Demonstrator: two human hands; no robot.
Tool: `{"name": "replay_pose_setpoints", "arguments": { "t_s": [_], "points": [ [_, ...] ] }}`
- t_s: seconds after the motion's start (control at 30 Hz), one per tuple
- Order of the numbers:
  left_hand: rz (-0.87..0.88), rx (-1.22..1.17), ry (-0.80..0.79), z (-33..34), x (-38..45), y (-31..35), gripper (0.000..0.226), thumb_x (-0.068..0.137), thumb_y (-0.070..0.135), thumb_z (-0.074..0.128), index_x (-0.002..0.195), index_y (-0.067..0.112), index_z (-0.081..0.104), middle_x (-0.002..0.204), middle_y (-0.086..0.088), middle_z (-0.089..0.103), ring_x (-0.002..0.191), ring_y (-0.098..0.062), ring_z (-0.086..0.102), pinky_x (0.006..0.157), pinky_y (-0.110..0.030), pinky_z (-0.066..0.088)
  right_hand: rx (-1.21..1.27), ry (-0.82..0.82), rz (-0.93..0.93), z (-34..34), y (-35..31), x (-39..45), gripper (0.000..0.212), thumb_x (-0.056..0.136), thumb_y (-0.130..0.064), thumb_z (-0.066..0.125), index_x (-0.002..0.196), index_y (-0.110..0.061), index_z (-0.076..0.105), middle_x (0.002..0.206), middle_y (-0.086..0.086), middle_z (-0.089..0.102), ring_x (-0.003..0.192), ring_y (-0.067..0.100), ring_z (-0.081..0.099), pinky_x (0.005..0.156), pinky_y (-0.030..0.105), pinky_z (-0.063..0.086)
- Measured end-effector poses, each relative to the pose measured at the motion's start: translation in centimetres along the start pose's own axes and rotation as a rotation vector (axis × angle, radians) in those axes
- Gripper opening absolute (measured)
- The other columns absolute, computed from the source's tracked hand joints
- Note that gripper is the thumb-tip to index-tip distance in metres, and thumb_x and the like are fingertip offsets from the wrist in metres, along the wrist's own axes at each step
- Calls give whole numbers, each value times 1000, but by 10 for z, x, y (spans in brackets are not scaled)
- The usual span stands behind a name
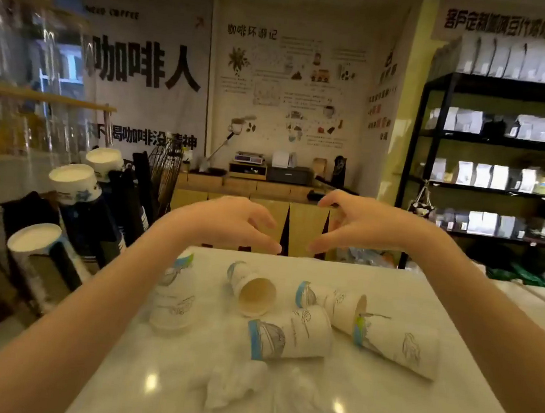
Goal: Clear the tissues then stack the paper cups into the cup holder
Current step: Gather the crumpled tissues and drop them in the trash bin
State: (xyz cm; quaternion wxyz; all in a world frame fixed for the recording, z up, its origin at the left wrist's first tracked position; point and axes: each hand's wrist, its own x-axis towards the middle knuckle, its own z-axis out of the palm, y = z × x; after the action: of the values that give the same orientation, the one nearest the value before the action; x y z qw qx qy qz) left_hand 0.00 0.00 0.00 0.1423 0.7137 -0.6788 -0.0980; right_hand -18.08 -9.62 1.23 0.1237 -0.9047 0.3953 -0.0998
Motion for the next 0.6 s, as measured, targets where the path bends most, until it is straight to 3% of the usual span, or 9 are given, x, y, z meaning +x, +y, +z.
{"name": "replay_pose_setpoints", "arguments": {
  "t_s": [0.1,0.23,0.4,0.53,0.6],
  "points": [
    [-21,-42,-121,23,-2,-5,50,80,43,59,125,26,48,121,2,56,100,-13,53,84,-25,42,-13,-157,31,25,3,-1,81,68,-51,71,134,-24,33,108,0,60,88,14,62,73,30,54],
    [-23,-107,-191,69,-4,-19,42,80,41,60,119,27,54,103,9,56,86,-3,51,71,-18,40,-26,-304,49,68,11,-5,71,70,-49,71,129,-24,39,112,1,59,86,15,64,72,29,53],
    [-59,-55,-217,121,-5,-39,38,77,38,64,113,26,60,113,1,60,95,-12,55,78,-23,41,-88,-429,48,114,15,-13,61,69,-50,71,120,-25,48,94,-8,56,78,12,62,68,28,52],
    [-43,47,-160,157,-14,-56,35,81,25,60,116,26,58,122,-5,55,109,-19,51,89,-29,41,-192,-478,38,147,23,-15,66,68,-45,73,126,-26,46,102,-2,53,96,21,61,86,39,53],
    [-46,31,-142,170,-18,-63,36,81,19,58,116,28,58,125,-6,53,115,-22,48,96,-35,41,-196,-500,31,159,23,-17,70,68,-43,74,129,-28,44,102,-4,48,97,19,56,87,38,51]
  ]
}}
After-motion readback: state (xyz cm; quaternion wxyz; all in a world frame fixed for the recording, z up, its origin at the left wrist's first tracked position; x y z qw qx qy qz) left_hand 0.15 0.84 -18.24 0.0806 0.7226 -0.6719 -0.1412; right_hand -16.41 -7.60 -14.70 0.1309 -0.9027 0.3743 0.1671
